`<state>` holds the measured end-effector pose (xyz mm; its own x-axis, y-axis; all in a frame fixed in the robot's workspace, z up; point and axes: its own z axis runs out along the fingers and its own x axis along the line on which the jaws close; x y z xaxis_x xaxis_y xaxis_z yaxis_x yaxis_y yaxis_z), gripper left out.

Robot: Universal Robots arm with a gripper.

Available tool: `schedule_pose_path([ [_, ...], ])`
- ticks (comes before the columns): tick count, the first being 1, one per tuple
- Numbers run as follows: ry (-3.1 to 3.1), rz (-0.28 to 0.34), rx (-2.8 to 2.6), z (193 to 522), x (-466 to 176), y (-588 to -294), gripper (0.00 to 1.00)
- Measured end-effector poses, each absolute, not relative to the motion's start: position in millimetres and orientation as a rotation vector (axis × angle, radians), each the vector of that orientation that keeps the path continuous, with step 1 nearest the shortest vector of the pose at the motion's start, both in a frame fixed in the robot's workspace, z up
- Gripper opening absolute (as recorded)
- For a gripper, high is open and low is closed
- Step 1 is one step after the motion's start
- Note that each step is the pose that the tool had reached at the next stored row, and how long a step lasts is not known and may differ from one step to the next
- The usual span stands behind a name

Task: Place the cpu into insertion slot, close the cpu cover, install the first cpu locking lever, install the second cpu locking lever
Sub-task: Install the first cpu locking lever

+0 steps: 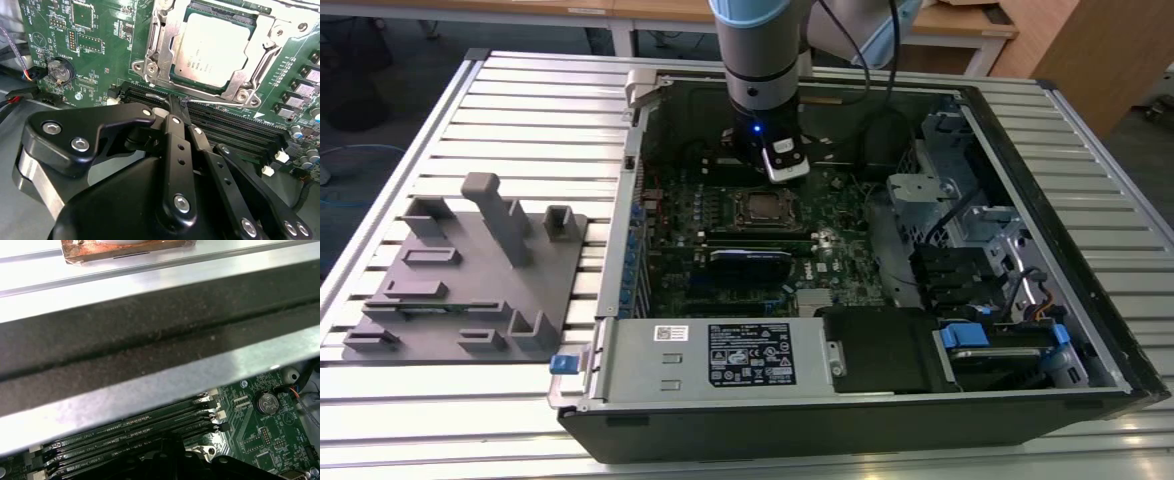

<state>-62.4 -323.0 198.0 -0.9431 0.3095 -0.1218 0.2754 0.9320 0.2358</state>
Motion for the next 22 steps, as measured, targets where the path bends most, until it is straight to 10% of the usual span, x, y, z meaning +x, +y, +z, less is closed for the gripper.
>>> schedule_pose_path([
  [22,2.855,0.319,0.581,196.3,-68.7,-323.7,0.1],
])
